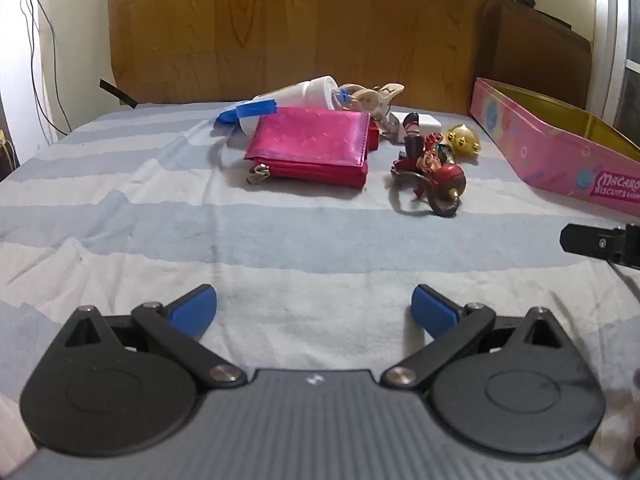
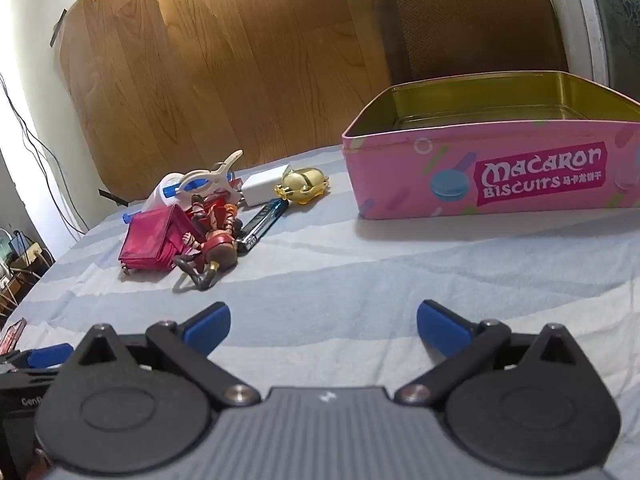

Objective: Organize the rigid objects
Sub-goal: 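Move the left gripper toward the red toy figurine, then grasp the red figurine with the left gripper and lift it over the tin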

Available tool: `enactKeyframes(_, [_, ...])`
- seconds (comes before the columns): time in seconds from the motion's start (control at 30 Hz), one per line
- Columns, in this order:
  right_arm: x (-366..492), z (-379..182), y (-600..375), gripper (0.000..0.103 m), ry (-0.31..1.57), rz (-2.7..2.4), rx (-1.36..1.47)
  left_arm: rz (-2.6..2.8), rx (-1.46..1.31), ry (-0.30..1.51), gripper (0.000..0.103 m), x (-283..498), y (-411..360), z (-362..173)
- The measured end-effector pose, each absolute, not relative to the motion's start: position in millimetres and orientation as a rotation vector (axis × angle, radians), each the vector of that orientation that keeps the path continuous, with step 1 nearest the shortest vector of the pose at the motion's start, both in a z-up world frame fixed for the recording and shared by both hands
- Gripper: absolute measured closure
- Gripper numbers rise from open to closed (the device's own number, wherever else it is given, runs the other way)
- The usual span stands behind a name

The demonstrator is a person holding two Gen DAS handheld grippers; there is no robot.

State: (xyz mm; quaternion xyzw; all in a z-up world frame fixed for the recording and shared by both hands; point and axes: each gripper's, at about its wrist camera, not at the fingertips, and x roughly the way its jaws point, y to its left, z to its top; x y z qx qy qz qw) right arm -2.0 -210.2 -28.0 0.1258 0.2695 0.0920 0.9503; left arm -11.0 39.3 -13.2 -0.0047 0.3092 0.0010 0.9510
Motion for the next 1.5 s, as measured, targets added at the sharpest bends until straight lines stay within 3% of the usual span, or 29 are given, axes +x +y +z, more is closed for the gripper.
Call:
enactKeyframes(0.27, [-6,-23,-200,0.0,0.498,0.199,0.187,-0.005,-0.084,0.605,0.0,6,65,2])
enactKeyframes(0.43, [9,-9,-175,0.012,0.491,0.272,0.075,0.024,-0.112,0.579,0.0,20,77,-3])
enactKeyframes(0.7, [55,-2,-128,0.016,0.543,0.435,0.036,-0.012,-0.154,0.592,0.0,24,83,-6])
enactKeyframes(0.77, [68,-7,-119,0.025,0.573,0.453,0.04,-0.018,-0.161,0.591,0.0,24,85,-6])
enactKeyframes(0.8, [76,-10,-114,0.044,0.598,0.448,0.007,-0.02,-0.163,0.59,0.0,24,85,-6])
enactKeyframes(0.83, [82,-12,-111,0.047,0.613,0.44,-0.016,-0.024,-0.163,0.59,0.0,24,85,-6])
enactKeyframes(1.03, [55,-18,-123,0.049,0.588,0.44,-0.071,-0.051,-0.146,0.59,0.007,24,82,-5])
enactKeyframes(1.27, [-12,-21,-148,0.049,0.55,0.401,-0.139,-0.336,-0.246,0.638,0.007,17,47,4])
enactKeyframes(1.43, [-27,-24,-164,0.051,0.537,0.387,-0.116,-0.482,-0.168,0.606,0.007,11,0,27])
enactKeyframes(1.5, [-27,-24,-166,0.051,0.534,0.39,-0.1,-0.491,-0.111,0.639,0.015,19,-20,25])
